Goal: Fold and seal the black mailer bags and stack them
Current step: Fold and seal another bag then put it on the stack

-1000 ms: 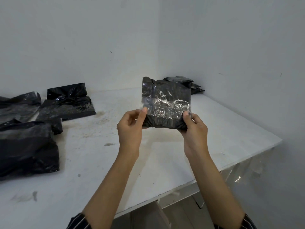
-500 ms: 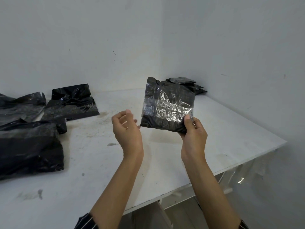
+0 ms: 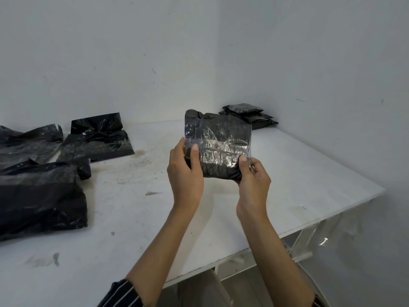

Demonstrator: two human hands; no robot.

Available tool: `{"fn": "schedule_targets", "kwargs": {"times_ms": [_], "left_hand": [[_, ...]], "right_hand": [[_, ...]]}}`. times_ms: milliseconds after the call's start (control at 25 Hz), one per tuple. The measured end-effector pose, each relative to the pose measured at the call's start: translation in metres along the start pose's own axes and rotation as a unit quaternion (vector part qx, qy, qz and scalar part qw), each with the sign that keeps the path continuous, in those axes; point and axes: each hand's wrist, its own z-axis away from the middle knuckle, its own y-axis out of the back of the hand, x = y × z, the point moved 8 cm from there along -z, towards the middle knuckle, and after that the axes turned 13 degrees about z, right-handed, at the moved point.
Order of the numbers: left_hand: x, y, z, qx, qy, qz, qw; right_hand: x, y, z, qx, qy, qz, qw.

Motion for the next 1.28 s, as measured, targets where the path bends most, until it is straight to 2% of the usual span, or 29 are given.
{"fn": "schedule_targets", "kwargs": {"times_ms": [120,160,280,320,360,440,480,520,560,600,640,720,760,840,960,1040,1160,1280], "left_hand": [[-0.023,0.002,-0.008,-0.031,0.113,0.12,0.986],[-0.032,0.004,-0.008,-0.032,0.143,0.13,0.981],[-0.055,0.022,-0.01,-0.031,0.191,0.025,0.981],[-0.059,0.027,-0.009,-0.057,0.198,-0.05,0.977],[-0.061,0.03,-0.006,-0.091,0.195,-0.146,0.966],[-0.057,0.035,-0.001,-0.123,0.156,-0.33,0.923],[-0.048,0.036,0.001,-0.118,0.112,-0.38,0.911],[-0.041,0.031,0.004,-0.122,0.054,-0.394,0.909],[-0.032,0.021,0.009,-0.148,-0.019,-0.377,0.914],[-0.028,0.006,0.016,-0.206,-0.078,-0.356,0.908],[-0.032,-0.009,0.025,-0.279,-0.116,-0.348,0.887],[-0.05,-0.025,0.041,-0.394,-0.103,-0.377,0.832],[-0.06,-0.025,0.043,-0.411,-0.08,-0.405,0.813],[-0.065,-0.018,0.042,-0.385,-0.066,-0.463,0.795],[-0.056,-0.014,0.046,-0.356,-0.067,-0.524,0.771],[-0.056,-0.011,0.046,-0.328,-0.046,-0.541,0.773],[-0.067,-0.002,0.035,-0.311,-0.005,-0.527,0.791],[-0.075,-0.004,0.019,-0.368,-0.035,-0.5,0.783]], "right_hand": [[0.009,-0.001,-0.003,-0.019,-0.018,0.051,0.998],[0.011,0.0,-0.003,-0.022,-0.023,0.084,0.996],[0.016,0.001,-0.009,-0.053,-0.007,0.244,0.968],[0.019,0.001,-0.01,-0.071,0.005,0.325,0.943],[0.022,0.001,-0.01,-0.082,0.022,0.424,0.901],[0.023,0.004,-0.006,-0.061,0.077,0.599,0.794],[0.018,0.003,-0.001,-0.034,0.123,0.634,0.763],[0.012,0.0,0.005,-0.017,0.178,0.629,0.756],[0.004,-0.007,0.013,-0.026,0.244,0.595,0.766],[0.0,-0.018,0.022,-0.062,0.302,0.571,0.761],[0.001,-0.029,0.03,-0.116,0.342,0.57,0.738],[0.021,-0.041,0.041,-0.219,0.353,0.607,0.677],[0.029,-0.041,0.04,-0.239,0.339,0.629,0.658],[0.032,-0.035,0.035,-0.204,0.312,0.652,0.66],[0.026,-0.031,0.037,-0.117,0.315,0.69,0.641],[0.021,-0.029,0.038,-0.082,0.304,0.713,0.626],[0.002,-0.029,0.037,-0.063,0.308,0.721,0.617],[-0.023,-0.028,0.008,-0.096,0.32,0.704,0.626]]}}
